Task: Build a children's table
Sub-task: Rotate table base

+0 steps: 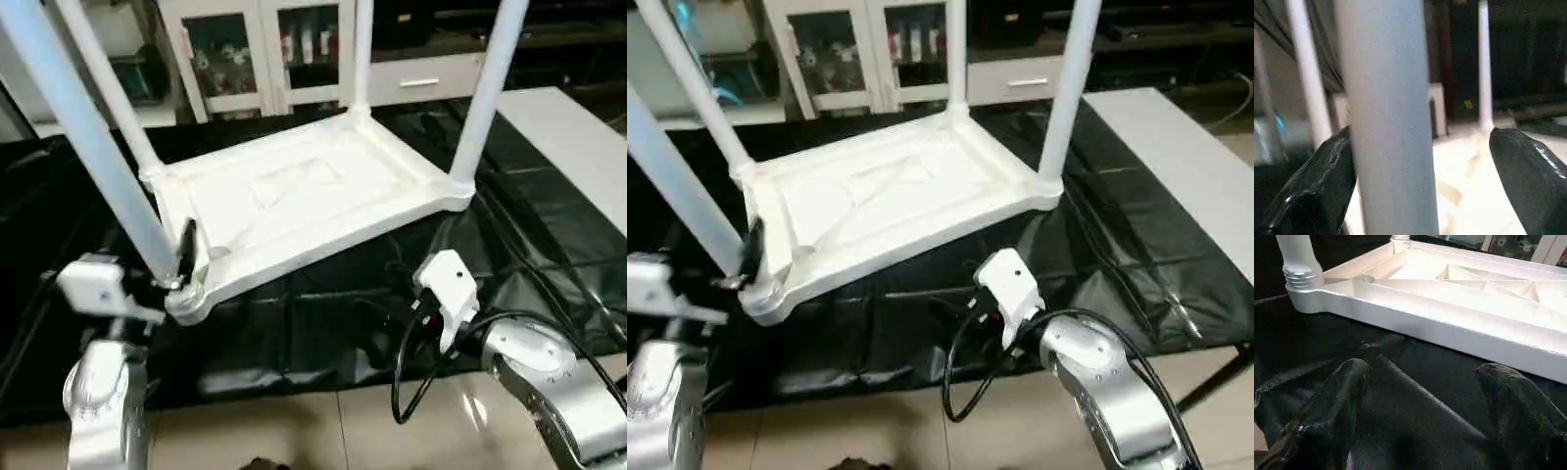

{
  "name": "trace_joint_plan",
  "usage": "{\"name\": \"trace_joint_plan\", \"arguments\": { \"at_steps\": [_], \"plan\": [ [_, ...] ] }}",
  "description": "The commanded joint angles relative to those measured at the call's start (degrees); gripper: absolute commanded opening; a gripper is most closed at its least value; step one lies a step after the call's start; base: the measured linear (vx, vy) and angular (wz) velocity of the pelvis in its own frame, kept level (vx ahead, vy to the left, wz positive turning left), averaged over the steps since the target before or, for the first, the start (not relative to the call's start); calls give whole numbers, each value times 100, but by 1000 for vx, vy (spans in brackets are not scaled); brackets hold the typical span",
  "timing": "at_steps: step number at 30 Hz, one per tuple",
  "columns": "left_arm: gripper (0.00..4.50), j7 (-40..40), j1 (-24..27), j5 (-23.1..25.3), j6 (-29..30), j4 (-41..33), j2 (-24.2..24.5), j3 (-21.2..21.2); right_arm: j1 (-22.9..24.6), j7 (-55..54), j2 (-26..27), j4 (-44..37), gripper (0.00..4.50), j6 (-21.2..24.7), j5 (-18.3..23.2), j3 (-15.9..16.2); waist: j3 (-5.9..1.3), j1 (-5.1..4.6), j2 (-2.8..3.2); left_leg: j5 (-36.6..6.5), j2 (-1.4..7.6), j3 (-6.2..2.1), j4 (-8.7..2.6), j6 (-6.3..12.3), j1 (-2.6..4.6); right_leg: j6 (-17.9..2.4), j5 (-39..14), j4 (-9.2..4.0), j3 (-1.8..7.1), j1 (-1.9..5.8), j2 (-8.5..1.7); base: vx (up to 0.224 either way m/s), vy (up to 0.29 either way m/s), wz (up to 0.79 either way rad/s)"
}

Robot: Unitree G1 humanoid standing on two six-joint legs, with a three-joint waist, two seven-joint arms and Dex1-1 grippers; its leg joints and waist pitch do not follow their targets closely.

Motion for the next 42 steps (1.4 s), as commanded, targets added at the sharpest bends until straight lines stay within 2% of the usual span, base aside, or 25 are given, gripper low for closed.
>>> {"name": "trace_joint_plan", "arguments": {
  "at_steps": [1, 8, 13, 16, 18, 19, 21, 22, 23, 24, 25, 26, 27, 28, 29, 30, 31, 32, 33, 34, 38, 39, 40, 41, 42],
  "plan": [
    [446, -314, -300, -146, 786, 388, 224, 10, -72, 36, 12, -2, 378, -46, -37, 9, -211, -66, -40, -3640, 195, -238, -598, -503, 264, -424, -2723, -519, 48, -17, -43, 0, 0, 0],
    [446, -2014, -813, -1132, 2607, 755, 988, -627, -34, 61, -46, -61, 378, -42, -23, -23, -195, -59, 15, -3994, 201, -240, -620, -547, 371, -526, -2853, -552, 38, -64, -29, 0, 0, 0],
    [446, -3435, -1035, -1347, 3496, 427, 1526, -1421, 9, 87, -130, -96, 378, -29, -18, -70, -174, -62, 27, -4250, 213, -247, -686, -612, 392, -514, -2940, -540, 43, -60, -19, 0, 0, 0],
    [446, -3768, -1473, -925, 3327, 755, 1444, -1929, 12, 116, -191, -105, 378, -17, -34, -70, -149, -119, -19, -4327, 194, -257, -678, -576, 366, -431, -3282, -583, 17, -46, -42, 0, 0, 0],
    [446, -3831, -1628, -798, 3254, 903, 1374, -2082, 5, 123, -203, -102, 378, -13, -35, -71, -143, -128, -10, -4402, 173, -234, -633, -580, 450, -337, -3577, -662, -10, -106, -19, 0, 0, 0],
    [446, -3799, -1857, -583, 3074, 1189, 1224, -2260, -2, 124, -210, -113, 378, -2, -38, -66, -128, -175, -6, -4475, 180, -268, -665, -555, 403, -316, -3610, -663, -91, -12, -24, -51, 5, -2],
    [446, -3594, -2234, -211, 2749, 1707, 1006, -2521, -9, 120, -223, -140, 378, 17, -34, -54, -109, -225, 21, -4668, 186, -260, -717, -556, 436, -256, -3647, -706, -199, 6, 49, -56, 5, -2],
    [446, -3325, -2478, 66, 2532, 2053, 867, -2658, -8, 117, -239, -154, 378, 23, -40, -45, -92, -254, 44, -4877, 217, -223, -835, -559, 442, -280, -3439, -684, -326, 76, 143, -59, 1, 4],
    [446, -3130, -2689, 254, 2357, 2337, 737, -2765, -2, 114, -252, -168, 378, 28, -48, -41, -41, -265, 74, -5052, 263, -170, -1037, -561, 342, -323, -3213, -573, -438, 192, 253, -59, 1, 4],
    [446, -2950, -2898, 373, 2228, 2600, 573, -2831, 12, 107, -261, -188, 378, 34, -53, -44, -110, 41, 205, -5390, 447, -8, -1571, -693, -230, -550, -1567, 713, -366, 846, 248, -129, -11, 12],
    [446, -2793, -3051, 441, 2130, 2791, 431, -2854, 23, 106, -271, -197, 378, 37, -53, -60, -172, 254, 124, -4334, 397, 292, -1477, -608, -12, -412, -1709, 636, -8, 595, 193, -77, -99, 19],
    [446, -2620, -3196, 481, 2045, 2978, 288, -2858, 36, 100, -280, -208, 378, 42, -48, -75, -261, 61, -284, -3425, 245, 207, -850, -597, 444, -202, -3206, 60, 189, 212, -19, -77, -99, 19],
    [446, -2507, -3285, 508, 1989, 3098, 200, -2856, 45, 96, -287, -214, 378, 44, -44, -85, -203, 52, -283, -812, -102, -358, 547, -121, 677, -400, -5843, -950, 629, -347, -727, 35, -72, 3],
    [446, -2338, -3432, 546, 1839, 3321, 26, -2846, 69, 86, -295, -234, 378, 52, -45, -93, -99, 23, -335, -54, -279, -640, 448, 92, -56, -531, -5437, -670, 552, 366, -541, 0, 0, 0],
    [446, -2240, -3523, 568, 1742, 3462, -83, -2840, 86, 78, -299, -248, 378, 57, -47, -96, -125, 140, -218, -429, -72, -595, 98, -48, 72, -554, -4971, -573, 429, 319, -439, 0, 0, 0],
    [446, -2106, -3618, 630, 1639, 3583, -202, -2868, 115, 65, -304, -279, 378, 68, -54, -99, -211, 101, -14, -1463, 75, -485, -205, -255, 461, -792, -3281, -363, 253, -8, 76, -46, 2, 20],
    [446, -2088, -3687, 712, 1494, 3679, -271, -2914, 154, 43, -311, -328, 378, 86, -54, -109, -206, -99, -33, -2502, 134, -474, -366, -307, 460, -1058, -2267, -300, 228, 115, 157, -110, -14, 33],
    [446, -2196, -3683, 785, 1392, 3682, -237, -2983, 196, 23, -320, -382, 378, 106, -44, -133, -220, -136, 29, -2491, 166, -458, -446, -262, 383, -1299, -1373, -276, 254, 226, 89, -110, -14, 33],
    [446, -2456, -3616, 857, 1363, 3605, -100, -3097, 242, 6, -329, -432, 378, 126, -27, -165, -206, -160, 47, -2530, 171, -471, -496, -200, 344, -1322, -1276, -282, 234, 264, 73, 0, 0, 0],
    [446, -2588, -3564, 885, 1410, 3523, -12, -3163, 261, 7, -336, -445, 378, 127, -21, -175, -161, -217, 18, -2786, 150, -448, -533, -130, 283, -1227, -1661, -334, 229, 288, 36, -40, 61, -3],
    [446, -3085, -3384, 1298, 1601, 3365, 555, -3616, 348, 50, -389, -462, 378, 115, -3, -171, -121, -398, 6, -3235, 97, -490, -548, -206, 245, -731, -3235, -484, 184, 239, -61, -10, 15, -1],
    [446, -3105, -3354, 1430, 1643, 3339, 694, -3707, 344, 72, -402, -444, 378, 106, -7, -148, -135, -405, -38, -3240, 105, -501, -542, -189, 252, -690, -3281, -501, 169, 227, -77, 0, 0, 0],
    [446, -3034, -3365, 1587, 1670, 3399, 810, -3763, 328, 100, -405, -425, 378, 101, -10, -121, -123, -464, -2, -3257, 114, -522, -558, -182, 234, -683, -3239, -496, 149, 223, -95, 0, 0, 0],
    [446, -2908, -3384, 1634, 1683, 3435, 855, -3711, 290, 126, -401, -410, 378, 106, -6, -97, -131, -496, -66, -3223, 104, -523, -556, -160, 206, -664, -3211, -498, 135, 241, -91, 0, 0, 0],
    [446, -2795, -3415, 1649, 1661, 3501, 858, -3638, 257, 142, -396, -406, 378, 120, 0, -81, -143, -529, -38, -3044, 94, -519, -555, -122, 185, -686, -3062, -490, 135, 265, -100, 0, 0, 0]
  ]
}}
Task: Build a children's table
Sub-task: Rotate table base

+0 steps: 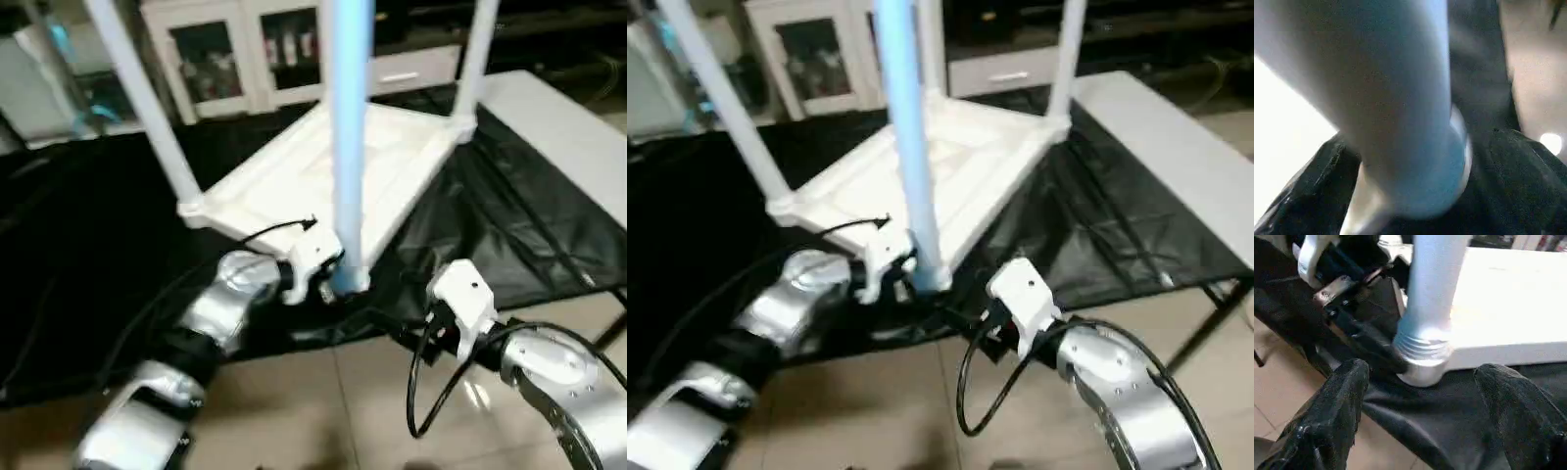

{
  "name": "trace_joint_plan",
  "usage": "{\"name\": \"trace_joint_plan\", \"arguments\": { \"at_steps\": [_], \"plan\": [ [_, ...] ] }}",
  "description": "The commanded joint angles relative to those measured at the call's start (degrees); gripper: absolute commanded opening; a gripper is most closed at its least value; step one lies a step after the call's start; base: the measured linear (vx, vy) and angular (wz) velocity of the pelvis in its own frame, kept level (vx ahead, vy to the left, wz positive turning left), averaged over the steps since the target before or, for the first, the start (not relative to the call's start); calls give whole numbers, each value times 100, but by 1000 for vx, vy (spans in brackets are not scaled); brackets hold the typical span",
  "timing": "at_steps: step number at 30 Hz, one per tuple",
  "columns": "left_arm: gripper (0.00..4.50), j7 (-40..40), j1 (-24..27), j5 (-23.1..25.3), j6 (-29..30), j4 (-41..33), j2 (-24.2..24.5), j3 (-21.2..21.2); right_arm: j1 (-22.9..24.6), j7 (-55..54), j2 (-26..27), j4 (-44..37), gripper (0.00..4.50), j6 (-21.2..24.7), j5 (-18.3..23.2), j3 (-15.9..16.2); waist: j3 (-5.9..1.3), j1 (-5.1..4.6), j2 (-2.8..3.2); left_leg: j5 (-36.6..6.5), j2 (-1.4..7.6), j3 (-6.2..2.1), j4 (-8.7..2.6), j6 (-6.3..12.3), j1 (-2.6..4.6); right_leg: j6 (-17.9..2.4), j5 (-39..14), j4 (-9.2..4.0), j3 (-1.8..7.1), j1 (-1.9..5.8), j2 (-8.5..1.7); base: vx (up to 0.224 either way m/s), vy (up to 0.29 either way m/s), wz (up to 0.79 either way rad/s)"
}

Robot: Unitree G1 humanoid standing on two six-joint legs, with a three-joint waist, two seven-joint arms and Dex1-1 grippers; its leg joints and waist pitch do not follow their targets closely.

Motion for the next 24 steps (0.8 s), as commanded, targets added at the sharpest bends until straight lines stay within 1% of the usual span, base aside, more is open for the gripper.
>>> {"name": "trace_joint_plan", "arguments": {
  "at_steps": [1, 2, 3, 4, 5, 6, 7, 10, 11, 12, 13, 14, 15, 16, 17, 18, 19, 20, 21, 22, 23, 24],
  "plan": [
    [446, 160, 5, 155, 58, 118, 33, 14, -99, 66, 6, -49, 378, 35, 0, 65, -260, -6, -155, -2631, 281, -186, -607, 77, 9, -575, -2771, -506, 27, 126, -161, 0, 0, 0],
    [446, 313, -3, 135, 3, 114, 43, 112, -142, 77, 9, -28, 378, 39, -9, 90, -263, -10, -157, -2553, 288, -176, -601, 107, 10, -654, -2630, -502, 34, 115, -161, 0, 0, 0],
    [446, 478, -11, 152, -18, 99, 61, 177, -177, 92, 3, -4, 378, 37, -21, 108, -271, -13, -153, -2405, 292, -163, -590, 163, -12, -799, -2312, -474, 33, 130, -154, 0, 0, 0],
    [446, 627, -17, 217, -18, 71, 93, 194, -198, 110, -12, 17, 378, 29, -29, 120, -287, 6, -229, -2131, 304, -121, -580, 314, -28, -950, -1956, -457, 35, 128, -145, 0, 0, 0],
    [446, 661, -16, 248, -21, 58, 108, 186, -200, 115, -19, 20, 378, 26, -29, 123, -287, 6, -229, -2131, 304, -121, -580, 314, -28, -950, -1956, -457, 35, 128, -145, 0, 0, 0],
    [446, 526, 47, 235, 94, -123, 188, 170, -207, 126, -30, 26, 378, 22, -18, 124, -299, 16, -238, -2021, 314, -106, -562, 378, -21, -1055, -1779, -444, 42, 131, -151, 0, 0, 0],
    [446, 447, 83, 204, 177, -228, 223, 162, -212, 130, -32, 29, 378, 22, -14, 125, -288, 25, -204, -2122, 327, -103, -578, 368, -18, -1121, -1829, -424, 33, 121, -151, 0, 0, 0],
    [446, 270, 150, 185, 269, -495, 321, 146, -246, 183, -47, 20, 378, 23, 0, 132, -282, 26, -218, -2130, 332, -110, -587, 357, -32, -1117, -1792, -415, 34, 128, -157, 0, 0, 0],
    [446, -34, 196, 126, 401, -788, 480, 123, -278, 300, -74, -22, 378, 7, 60, 142, -291, 28, -223, -2074, 341, -113, -583, 364, -36, -1134, -1671, -399, 40, 139, -164, 0, 0, 0],
    [446, -264, 225, 42, 490, -966, 578, 108, -289, 338, -88, -30, 378, 1, 79, 139, -304, 33, -231, -1943, 346, -112, -581, 396, -41, -1161, -1491, -379, 40, 148, -164, 0, 0, 0],
    [446, -412, 244, -19, 544, -1083, 641, 95, -297, 360, -97, -32, 378, -3, 90, 136, -309, 44, -219, -1827, 343, -103, -572, 435, -39, -1193, -1355, -364, 42, 146, -164, 0, 0, 0],
    [446, -607, 265, -82, 561, -1232, 738, 67, -308, 360, -101, -20, 378, 0, 89, 130, -313, 51, -223, -1779, 347, -94, -568, 454, -29, -1218, -1295, -365, 46, 140, -165, 0, 0, 0],
    [446, -801, 283, -170, 559, -1392, 831, 58, -317, 360, -105, 1, 378, -5, 81, 125, -327, 65, -215, -1617, 350, -78, -547, 499, -13, -1285, -1067, -348, 49, 131, -157, 51, -5, 4],
    [446, -957, 289, -266, 611, -1535, 901, 61, -330, 367, -106, 26, 378, -12, 75, 118, -346, 102, -234, -1403, 355, -65, -533, 569, -2, -1368, -783, -322, 49, 138, -153, 55, -4, 4],
    [446, -1122, 260, -407, 759, -1728, 995, 109, -337, 379, -109, 48, 378, -21, 69, 111, -359, 146, -219, -1195, 358, -49, -510, 643, 7, -1452, -541, -286, 50, 143, -154, 55, -4, 4],
    [446, -1210, 233, -496, 869, -1839, 1046, 147, -344, 391, -109, 68, 378, -30, 65, 105, -370, 172, -205, -1054, 355, -46, -495, 690, 9, -1492, -391, -266, 42, 150, -156, 61, -2, 1],
    [446, -1224, 147, -484, 937, -1846, 1110, 199, -354, 416, -116, 89, 378, -46, 64, 107, -384, 201, -200, -726, 353, -38, -472, 778, -6, -1564, -39, -220, 26, 171, -147, 61, 0, 0],
    [446, -1166, 39, -366, 865, -1729, 1169, 221, -368, 434, -118, 107, 378, -59, 67, 109, -409, 250, -202, -448, 339, -17, -418, 877, 22, -1604, 280, -193, 23, 158, -132, 61, 0, 0],
    [446, -1166, 39, -366, 865, -1729, 1169, 221, -368, 434, -118, 107, 378, -59, 67, 109, -418, 278, -200, -311, 333, -14, -401, 929, 14, -1614, 394, -178, 22, 171, -136, 0, 0, 0],
    [446, -991, -102, -119, 705, -1458, 1231, 221, -391, 497, -114, 94, 378, -63, 101, 119, -425, 329, -202, -130, 325, 2, -376, 1021, 18, -1614, 519, -173, 21, 160, -129, 0, 0, 0],
    [446, -918, -149, -23, 646, -1350, 1253, 212, -401, 526, -114, 85, 378, -63, 116, 127, -428, 347, -196, -95, 324, 6, -367, 1039, 21, -1617, 522, -161, 23, 162, -135, 0, 0, 0],
    [446, -730, -266, 211, 417, -1025, 1314, 133, -434, 633, -100, 13, 378, -59, 202, 150, -415, 373, -193, -147, 314, 9, -368, 1058, 13, -1582, 374, -182, 19, 167, -129, 0, 0, 0]
  ]
}}
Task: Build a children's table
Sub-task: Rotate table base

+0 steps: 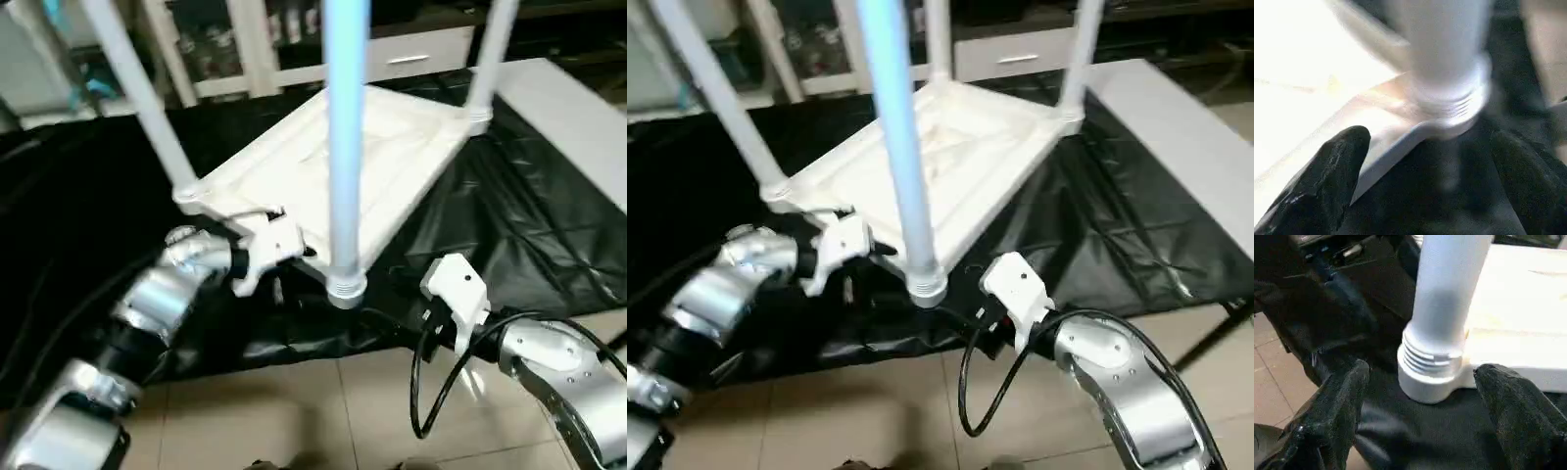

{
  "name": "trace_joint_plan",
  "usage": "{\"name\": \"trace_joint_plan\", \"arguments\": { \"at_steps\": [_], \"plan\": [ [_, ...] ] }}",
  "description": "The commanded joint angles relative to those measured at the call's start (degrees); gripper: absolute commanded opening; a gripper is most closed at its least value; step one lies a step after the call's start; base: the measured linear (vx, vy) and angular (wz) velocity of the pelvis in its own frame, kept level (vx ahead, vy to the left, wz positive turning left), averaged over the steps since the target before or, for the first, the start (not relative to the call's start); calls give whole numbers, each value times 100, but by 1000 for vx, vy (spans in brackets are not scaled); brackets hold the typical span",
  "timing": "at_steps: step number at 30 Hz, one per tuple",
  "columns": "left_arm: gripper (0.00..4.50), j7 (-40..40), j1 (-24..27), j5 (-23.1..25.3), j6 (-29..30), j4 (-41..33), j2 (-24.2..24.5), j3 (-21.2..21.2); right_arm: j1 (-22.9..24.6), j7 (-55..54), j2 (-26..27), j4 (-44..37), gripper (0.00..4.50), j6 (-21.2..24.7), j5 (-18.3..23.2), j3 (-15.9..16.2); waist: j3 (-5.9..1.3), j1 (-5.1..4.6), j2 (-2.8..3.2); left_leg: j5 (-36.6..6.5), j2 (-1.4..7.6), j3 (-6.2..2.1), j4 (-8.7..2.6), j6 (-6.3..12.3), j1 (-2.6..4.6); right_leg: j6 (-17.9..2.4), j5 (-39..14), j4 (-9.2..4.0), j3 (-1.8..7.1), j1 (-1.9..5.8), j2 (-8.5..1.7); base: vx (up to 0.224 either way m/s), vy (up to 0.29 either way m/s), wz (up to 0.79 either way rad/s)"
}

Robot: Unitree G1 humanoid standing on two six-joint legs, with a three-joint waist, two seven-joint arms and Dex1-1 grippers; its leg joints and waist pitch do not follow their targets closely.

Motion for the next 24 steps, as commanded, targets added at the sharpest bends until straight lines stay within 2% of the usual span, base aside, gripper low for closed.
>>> {"name": "trace_joint_plan", "arguments": {
  "at_steps": [1, 2, 4, 6, 7, 8, 11, 13, 14, 18, 22, 24],
  "plan": [
    [446, 261, -142, 346, -255, 397, 127, -11, -78, 215, 29, -165, 378, 2, 279, 34, -446, 27, -124, -332, 288, -58, -378, 882, 106, -1508, 7, -191, 27, 252, -135, 0, 0, 0],
    [446, 261, -142, 346, -255, 397, 127, -11, -78, 215, 29, -165, 378, 2, 279, 34, -441, 40, -121, -409, 296, -62, -390, 850, 110, -1497, -96, -200, 29, 252, -138, 0, 0, 0],
    [446, 318, -235, 492, -300, 537, 171, -135, -148, 250, 130, -334, 378, 173, 539, -42, -430, 54, -123, -595, 314, -63, -421, 736, 121, -1499, -297, -209, 34, 245, -135, 0, 0, 0],
    [446, 321, -329, 726, -420, 678, 255, -355, -321, 34, 268, -312, 378, 250, 471, -82, -421, 58, -118, -797, 324, -64, -456, 561, 135, -1441, -487, -212, 41, 228, -122, 0, 0, 0],
    [446, 321, -329, 726, -420, 678, 255, -355, -321, 34, 268, -312, 378, 250, 471, -82, -421, 58, -118, -797, 324, -64, -456, 561, 135, -1441, -487, -212, 41, 228, -122, 0, 0, 0],
    [446, 431, -414, 900, -570, 840, 244, -454, -486, -198, 469, -232, 378, 319, 479, -180, -416, 51, -119, -895, 316, -52, -467, 475, 138, -1415, -578, -224, 44, 222, -123, 0, 0, 0],
    [446, 633, -551, 1045, -787, 1143, 109, -471, -689, -421, 661, -148, 378, 350, 426, -232, -417, 58, -121, -1064, 303, -38, -480, 265, 149, -1355, -765, -245, 56, 202, -122, 0, 0, 0],
    [446, 774, -631, 1137, -936, 1307, -9, -496, -845, -605, 812, -63, 378, 376, 382, -220, -427, 58, -104, -1076, 295, -26, -474, 206, 148, -1351, -712, -233, 52, 201, -118, 0, 0, 0],
    [446, 882, -681, 1222, -1040, 1384, -91, -540, -981, -758, 939, 13, 378, 426, 341, -191, -435, 44, -111, -1003, 284, -23, -469, 188, 129, -1349, -618, -227, 48, 208, -114, 0, 0, 0],
    [446, 944, -708, 1174, -1098, 1360, -197, -519, -1079, -832, 1030, 10, 378, 494, 317, -103, -456, 67, -108, -884, 293, -11, -455, 220, 125, -1366, -415, -205, 46, 230, -133, 0, 0, 0],
    [446, 1231, -906, 1262, -1384, 1799, -359, -550, -1347, -1030, 1288, 288, 378, 526, 208, -23, -477, 52, -103, -724, 256, -6, -419, 303, 113, -1405, -238, -185, 30, 223, -116, 0, 0, 0],
    [446, 1188, -972, 1388, -1469, 2121, -410, -629, -1492, -1124, 1387, 470, 378, 524, 159, 17, -470, 66, -128, -686, 271, 0, -418, 316, 96, -1401, -257, -185, 42, 232, -130, 0, 0, 0]
  ]
}}
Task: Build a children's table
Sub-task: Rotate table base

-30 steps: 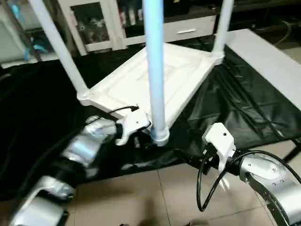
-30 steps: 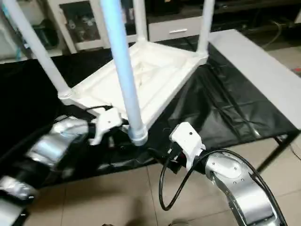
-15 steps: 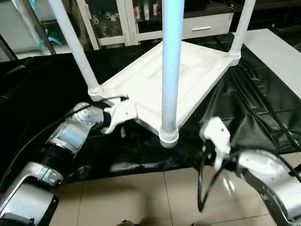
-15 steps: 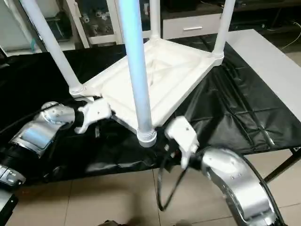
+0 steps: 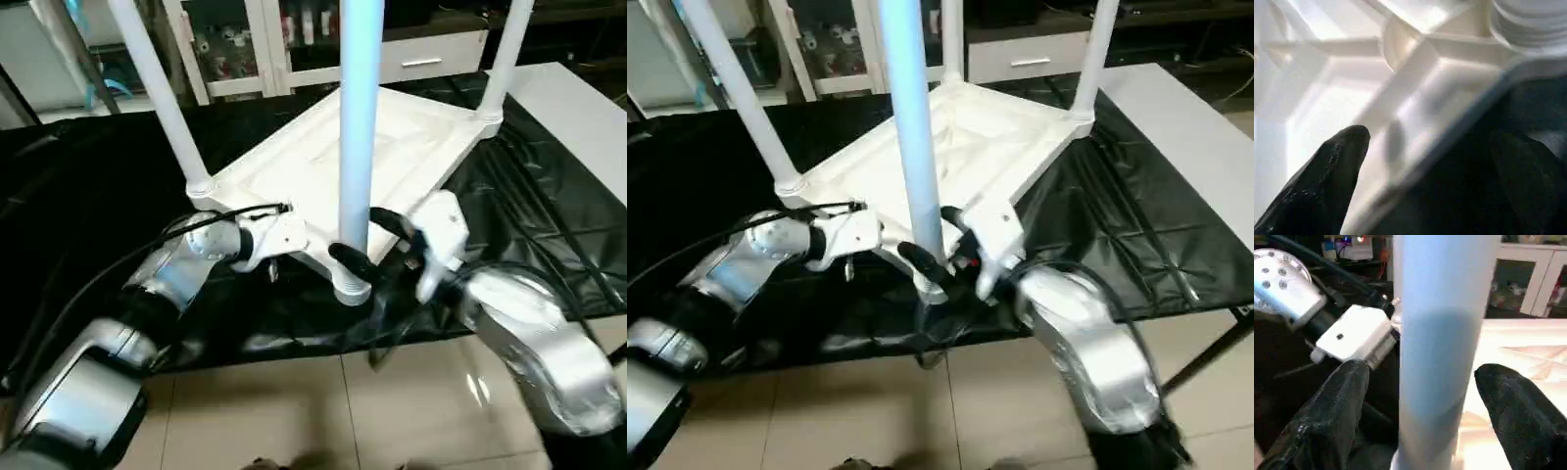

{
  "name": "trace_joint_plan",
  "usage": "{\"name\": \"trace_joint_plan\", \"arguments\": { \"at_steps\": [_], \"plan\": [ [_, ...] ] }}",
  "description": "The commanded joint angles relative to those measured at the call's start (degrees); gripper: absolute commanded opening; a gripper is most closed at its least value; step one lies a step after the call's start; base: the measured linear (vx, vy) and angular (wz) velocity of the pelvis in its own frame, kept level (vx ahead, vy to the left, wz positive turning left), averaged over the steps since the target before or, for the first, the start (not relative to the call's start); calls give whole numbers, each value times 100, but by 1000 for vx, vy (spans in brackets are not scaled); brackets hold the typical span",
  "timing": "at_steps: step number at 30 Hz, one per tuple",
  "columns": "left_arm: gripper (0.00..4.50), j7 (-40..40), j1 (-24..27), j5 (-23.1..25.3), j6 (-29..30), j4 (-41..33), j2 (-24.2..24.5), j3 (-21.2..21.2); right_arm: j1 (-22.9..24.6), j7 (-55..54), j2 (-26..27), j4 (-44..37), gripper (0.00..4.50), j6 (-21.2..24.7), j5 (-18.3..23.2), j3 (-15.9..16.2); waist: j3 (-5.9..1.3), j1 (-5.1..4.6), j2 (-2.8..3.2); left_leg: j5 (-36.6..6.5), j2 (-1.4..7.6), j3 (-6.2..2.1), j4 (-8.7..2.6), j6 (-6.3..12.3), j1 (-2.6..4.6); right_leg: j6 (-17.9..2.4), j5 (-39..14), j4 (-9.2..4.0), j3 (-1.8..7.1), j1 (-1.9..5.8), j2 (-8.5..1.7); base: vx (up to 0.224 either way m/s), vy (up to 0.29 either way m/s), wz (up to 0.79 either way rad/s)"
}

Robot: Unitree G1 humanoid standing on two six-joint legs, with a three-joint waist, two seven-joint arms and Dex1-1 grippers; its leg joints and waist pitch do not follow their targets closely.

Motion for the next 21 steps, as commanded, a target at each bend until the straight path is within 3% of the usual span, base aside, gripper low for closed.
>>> {"name": "trace_joint_plan", "arguments": {
  "at_steps": [1, 10, 12, 16, 20, 21],
  "plan": [
    [446, -7, -63, 201, -70, 444, 1, -116, -213, -140, 91, 267, 378, 43, -87, 75, -474, 23, -122, -675, 240, -88, -420, 360, 96, -1402, -258, -251, 31, 245, -95, 0, 0, 0],
    [446, 205, -225, 658, -142, 1686, -321, -475, -887, -414, 426, 1126, 378, 2, -372, 167, -457, 19, -130, -942, 245, -85, -448, 236, 105, -1411, -610, -281, 35, 218, -93, 0, 0, 0],
    [446, 219, -245, 711, -176, 1856, -365, -494, -955, -448, 446, 1237, 378, -12, -411, 184, -432, 18, -136, -1182, 264, -89, -484, 146, 117, -1357, -817, -305, 41, 219, -100, 0, 0, 0],
    [446, 154, -325, 812, -282, 2065, -358, -542, -1014, -454, 461, 1337, 378, -29, -442, 184, -435, -7, -153, -1600, 260, -99, -520, -43, 142, -1246, -1140, -345, 48, 208, -101, 0, 0, 0],
    [446, -256, -341, 942, -399, 2021, -193, -691, -970, -408, 394, 1288, 378, -14, -438, 149, -431, -28, -164, -1621, 268, -113, -538, -52, 117, -1177, -1173, -353, 51, 215, -110, 0, 0, 0],
    [446, -514, -318, 924, -441, 1970, -123, -727, -947, -397, 359, 1271, 378, -6, -432, 103, -429, -37, -141, -1649, 268, -117, -541, -62, 121, -1194, -1169, -351, 52, 211, -115, 0, 0, 0]
  ]
}}
